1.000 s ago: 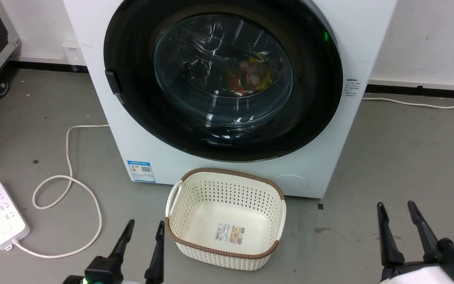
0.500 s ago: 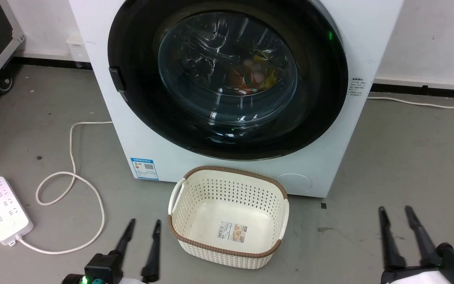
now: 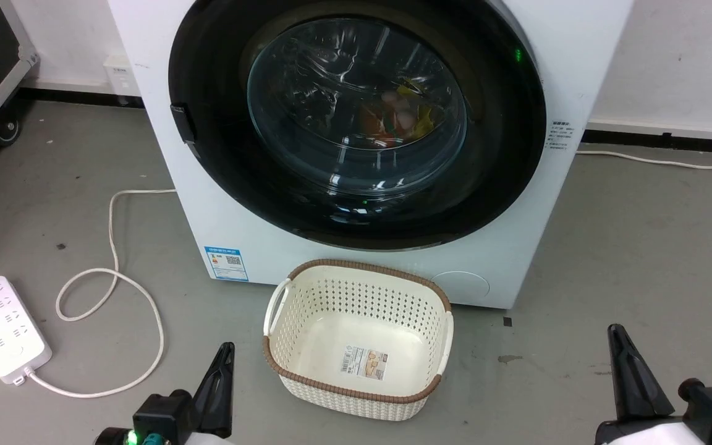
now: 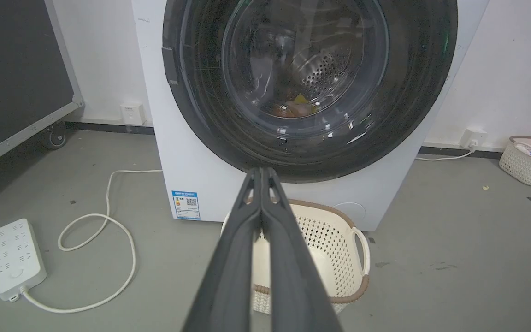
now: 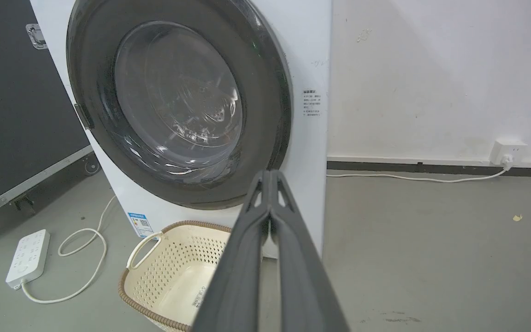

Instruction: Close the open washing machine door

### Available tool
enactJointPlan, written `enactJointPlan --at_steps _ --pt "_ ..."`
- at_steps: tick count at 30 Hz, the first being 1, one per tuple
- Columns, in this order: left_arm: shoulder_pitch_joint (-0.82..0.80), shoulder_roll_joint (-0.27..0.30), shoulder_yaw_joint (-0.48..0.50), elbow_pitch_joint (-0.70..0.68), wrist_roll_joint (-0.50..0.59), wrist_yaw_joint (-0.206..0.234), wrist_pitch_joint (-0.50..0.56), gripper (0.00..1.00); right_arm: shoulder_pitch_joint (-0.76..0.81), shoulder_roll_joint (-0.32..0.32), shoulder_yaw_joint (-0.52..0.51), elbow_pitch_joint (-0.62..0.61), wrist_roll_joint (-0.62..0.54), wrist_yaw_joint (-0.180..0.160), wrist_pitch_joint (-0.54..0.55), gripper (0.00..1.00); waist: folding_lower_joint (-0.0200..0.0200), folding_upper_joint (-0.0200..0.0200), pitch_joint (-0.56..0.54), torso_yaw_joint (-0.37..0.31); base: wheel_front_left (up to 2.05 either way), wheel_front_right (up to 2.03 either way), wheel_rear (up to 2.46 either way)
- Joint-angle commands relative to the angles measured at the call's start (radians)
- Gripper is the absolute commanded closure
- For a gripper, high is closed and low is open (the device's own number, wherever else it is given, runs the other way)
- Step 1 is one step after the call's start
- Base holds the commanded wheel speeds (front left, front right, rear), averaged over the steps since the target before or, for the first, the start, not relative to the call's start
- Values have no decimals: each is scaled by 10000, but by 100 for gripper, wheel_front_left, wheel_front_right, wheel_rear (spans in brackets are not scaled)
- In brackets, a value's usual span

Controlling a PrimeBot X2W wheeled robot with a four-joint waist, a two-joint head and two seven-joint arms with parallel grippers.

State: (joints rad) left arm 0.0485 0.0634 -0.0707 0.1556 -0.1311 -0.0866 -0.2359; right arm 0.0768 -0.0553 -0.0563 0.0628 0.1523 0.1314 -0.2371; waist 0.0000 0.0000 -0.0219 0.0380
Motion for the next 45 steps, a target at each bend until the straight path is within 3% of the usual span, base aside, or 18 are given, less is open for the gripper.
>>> enactJointPlan --at_steps 1,45 --pt "-52 -11 48 -74 109 55 79 100 -78 5 31 -65 -98 -1 79 100 0 0 3 -7 0 0 0" --pt "-227 -59 314 -672 594 382 999 100 -356 24 245 -292 -673 -3 1004 100 0 0 90 -157 0 0 0"
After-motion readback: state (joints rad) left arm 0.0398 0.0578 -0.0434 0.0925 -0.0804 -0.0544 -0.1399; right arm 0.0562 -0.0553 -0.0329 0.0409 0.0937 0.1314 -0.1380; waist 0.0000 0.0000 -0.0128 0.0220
